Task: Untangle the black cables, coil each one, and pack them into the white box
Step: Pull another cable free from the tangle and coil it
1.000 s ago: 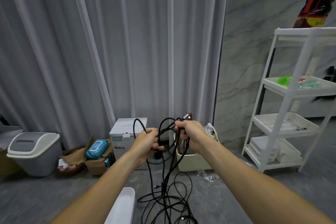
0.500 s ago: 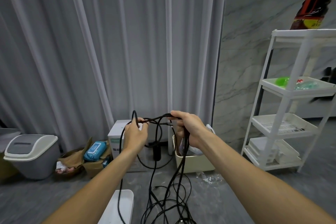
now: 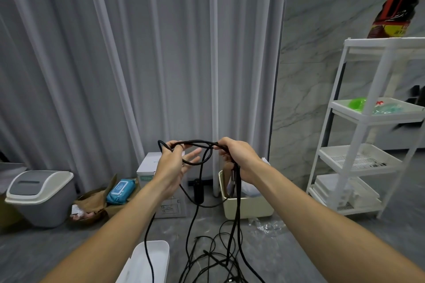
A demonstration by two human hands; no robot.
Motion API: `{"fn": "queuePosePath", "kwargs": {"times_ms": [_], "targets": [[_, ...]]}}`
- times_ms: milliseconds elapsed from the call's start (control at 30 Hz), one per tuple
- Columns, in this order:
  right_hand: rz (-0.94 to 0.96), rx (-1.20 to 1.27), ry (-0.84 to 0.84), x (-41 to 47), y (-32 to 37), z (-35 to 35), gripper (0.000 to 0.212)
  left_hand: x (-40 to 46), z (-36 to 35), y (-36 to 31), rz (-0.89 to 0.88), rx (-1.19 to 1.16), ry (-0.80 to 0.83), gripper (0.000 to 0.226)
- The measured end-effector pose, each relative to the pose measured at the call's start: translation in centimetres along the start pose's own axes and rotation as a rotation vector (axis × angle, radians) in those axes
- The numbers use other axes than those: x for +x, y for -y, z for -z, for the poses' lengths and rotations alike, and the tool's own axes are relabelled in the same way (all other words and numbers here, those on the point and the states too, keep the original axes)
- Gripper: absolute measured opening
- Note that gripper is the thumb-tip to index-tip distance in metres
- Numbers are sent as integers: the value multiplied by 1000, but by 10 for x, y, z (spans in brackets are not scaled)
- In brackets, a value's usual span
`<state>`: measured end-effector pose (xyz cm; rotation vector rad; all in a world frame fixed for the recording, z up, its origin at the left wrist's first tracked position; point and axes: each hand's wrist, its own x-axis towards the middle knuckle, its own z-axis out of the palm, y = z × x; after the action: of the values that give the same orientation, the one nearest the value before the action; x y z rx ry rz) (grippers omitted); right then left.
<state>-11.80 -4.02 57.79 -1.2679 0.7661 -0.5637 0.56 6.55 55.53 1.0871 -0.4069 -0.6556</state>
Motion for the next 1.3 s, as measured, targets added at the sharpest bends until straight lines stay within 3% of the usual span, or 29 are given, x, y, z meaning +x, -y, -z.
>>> {"fn": "queuePosePath", "kwargs": {"times_ms": [267,433,633,900,1033,1200,1300], "targets": [[23,-161,33,4,-4,-3,9,-9,-11,-11,52,-311,114,21],[-64,92,145,-1,-2,-2,16,-12,-12,-14,109,-395,140,16],[-108,285,118,-1,1,1,10,-10,2,-15,209,-346,184,27],[81,84,74,6,4,1,22,-6,9,-17,272,-106,77,16],[114,83,52,6,4,3,21,-5,10,-17,289,71,107,24],[108,116,36,7,8,5,6,-4,6,-24,254,51,140,20],[69,22,-27,8,6,8,11,-8,2,-30,221,27,141,19]]}}
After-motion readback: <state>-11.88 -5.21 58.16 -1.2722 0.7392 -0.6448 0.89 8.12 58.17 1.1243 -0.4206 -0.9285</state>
